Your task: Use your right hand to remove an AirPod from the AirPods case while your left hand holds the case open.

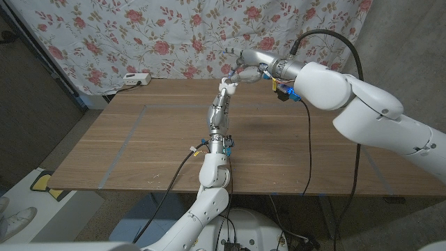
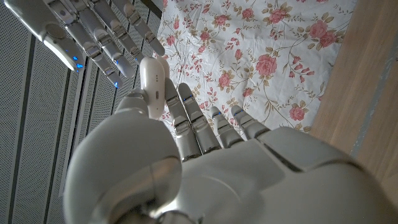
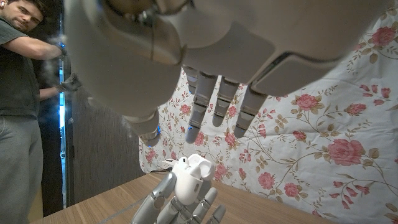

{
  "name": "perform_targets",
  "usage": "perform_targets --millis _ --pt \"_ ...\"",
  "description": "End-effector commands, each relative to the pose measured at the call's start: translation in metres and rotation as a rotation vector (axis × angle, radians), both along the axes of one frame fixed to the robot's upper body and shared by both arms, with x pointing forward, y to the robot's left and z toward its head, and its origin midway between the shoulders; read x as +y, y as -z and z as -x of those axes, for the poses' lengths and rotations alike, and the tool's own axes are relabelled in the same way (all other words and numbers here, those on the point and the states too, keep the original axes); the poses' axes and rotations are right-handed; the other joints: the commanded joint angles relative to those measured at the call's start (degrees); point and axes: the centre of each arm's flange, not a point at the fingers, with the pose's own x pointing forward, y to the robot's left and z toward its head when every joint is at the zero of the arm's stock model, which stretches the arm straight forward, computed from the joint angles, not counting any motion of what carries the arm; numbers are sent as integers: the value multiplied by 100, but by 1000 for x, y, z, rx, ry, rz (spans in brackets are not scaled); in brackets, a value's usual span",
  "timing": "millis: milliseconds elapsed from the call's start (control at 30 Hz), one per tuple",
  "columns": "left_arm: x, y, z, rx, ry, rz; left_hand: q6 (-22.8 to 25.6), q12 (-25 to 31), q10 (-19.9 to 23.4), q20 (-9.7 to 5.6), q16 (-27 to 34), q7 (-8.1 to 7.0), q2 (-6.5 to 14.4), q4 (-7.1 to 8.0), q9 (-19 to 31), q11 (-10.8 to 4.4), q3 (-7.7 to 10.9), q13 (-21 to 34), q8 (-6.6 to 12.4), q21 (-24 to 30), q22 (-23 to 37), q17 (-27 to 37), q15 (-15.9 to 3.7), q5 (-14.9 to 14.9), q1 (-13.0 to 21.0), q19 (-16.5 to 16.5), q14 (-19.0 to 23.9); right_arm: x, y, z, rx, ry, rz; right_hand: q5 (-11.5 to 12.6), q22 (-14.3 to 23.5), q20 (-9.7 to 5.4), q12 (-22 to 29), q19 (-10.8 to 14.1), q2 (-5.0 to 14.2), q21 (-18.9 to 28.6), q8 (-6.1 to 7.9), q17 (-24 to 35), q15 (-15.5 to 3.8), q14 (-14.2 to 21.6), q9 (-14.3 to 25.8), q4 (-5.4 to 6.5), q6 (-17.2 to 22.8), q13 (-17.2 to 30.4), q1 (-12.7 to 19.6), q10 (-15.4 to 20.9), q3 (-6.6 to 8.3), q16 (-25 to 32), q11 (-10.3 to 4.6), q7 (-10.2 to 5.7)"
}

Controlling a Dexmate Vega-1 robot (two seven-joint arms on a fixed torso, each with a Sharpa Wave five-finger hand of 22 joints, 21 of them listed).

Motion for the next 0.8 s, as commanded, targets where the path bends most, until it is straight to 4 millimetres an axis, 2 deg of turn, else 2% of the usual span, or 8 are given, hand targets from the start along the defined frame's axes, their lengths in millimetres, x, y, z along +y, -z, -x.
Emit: perform_targets --millis 33,633,700,767,800 --pt "-2 1 2 -4 8 0 203 -40 40 6 24 -175 -8 13 282 -7 -4 11 50 -1 15 22 -52 33 77 2 -11 4 0 -1 -18 17 31 36 13 -7 -28 -1 -27 -1 17 36 35 -21 0 19 -53 34 27 -76 -4 29 20 9" --pt "-3 1 3 -14 25 1 203 -70 56 6 31 -175 -2 37 290 -7 -33 32 56 -1 15 21 -56 58 101 -1 -7 5 4 -3 -30 55 57 58 13 9 -67 14 -23 4 23 54 72 -55 -21 75 -90 53 -42 -112 -34 35 50 67" --pt "1 1 6 -19 -40 -36 202 -73 58 8 31 -178 -1 40 291 -7 -36 34 57 0 15 21 -58 60 104 0 -7 5 5 -3 -25 59 63 61 13 8 -67 17 -24 5 26 56 71 -56 -24 79 -89 55 -49 -106 -37 37 45 67" --pt "-1 2 4 -14 12 2 210 -75 60 6 31 -172 1 43 291 -7 -38 36 60 -1 15 21 -60 62 106 -2 -9 5 6 -5 -27 68 67 63 13 7 -67 21 -23 6 27 57 72 -58 -25 82 -91 56 -54 -102 -40 38 45 65" --pt "1 2 6 -11 -35 -25 207 -76 62 8 31 -173 1 45 292 -7 -40 38 60 0 15 21 -58 63 107 -1 -8 5 6 -5 -29 71 67 65 13 4 -66 25 -20 7 28 59 70 -58 -26 88 -90 57 -62 -95 -42 39 36 66"
